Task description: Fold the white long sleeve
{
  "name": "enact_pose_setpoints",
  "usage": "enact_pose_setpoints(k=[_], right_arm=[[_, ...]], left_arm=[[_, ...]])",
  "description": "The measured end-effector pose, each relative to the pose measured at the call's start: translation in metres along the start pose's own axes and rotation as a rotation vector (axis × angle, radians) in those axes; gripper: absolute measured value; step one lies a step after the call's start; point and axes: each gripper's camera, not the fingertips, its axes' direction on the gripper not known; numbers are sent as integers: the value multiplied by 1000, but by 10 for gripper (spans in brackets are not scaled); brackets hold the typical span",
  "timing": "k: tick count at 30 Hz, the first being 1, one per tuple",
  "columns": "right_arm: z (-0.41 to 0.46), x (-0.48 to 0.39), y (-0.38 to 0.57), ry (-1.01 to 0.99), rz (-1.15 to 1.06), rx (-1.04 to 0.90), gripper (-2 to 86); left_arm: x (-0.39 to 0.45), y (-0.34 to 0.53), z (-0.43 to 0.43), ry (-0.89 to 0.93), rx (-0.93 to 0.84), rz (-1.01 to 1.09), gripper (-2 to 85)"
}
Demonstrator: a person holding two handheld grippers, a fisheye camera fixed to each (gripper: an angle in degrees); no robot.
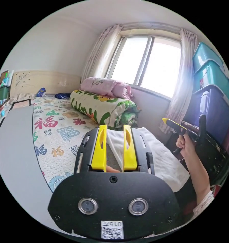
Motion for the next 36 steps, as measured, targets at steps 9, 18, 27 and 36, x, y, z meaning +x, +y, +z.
enact_pose_setpoints(k=[9, 18, 27, 36], right_arm=[[162, -95, -6, 255, -306, -241, -5], [340, -140, 62, 606, -643, -400, -7], [362, -132, 88, 630, -599, -258, -9], [183, -129, 124, 332, -447, 334, -10]], left_arm=[[-3, -104, -12, -97, -90, 75, 87], [-15, -179, -2, -212, -185, 167, 65], [49, -227, -77, -260, -193, 235, 60], [134, -185, -381, -47, -111, 253, 44]])
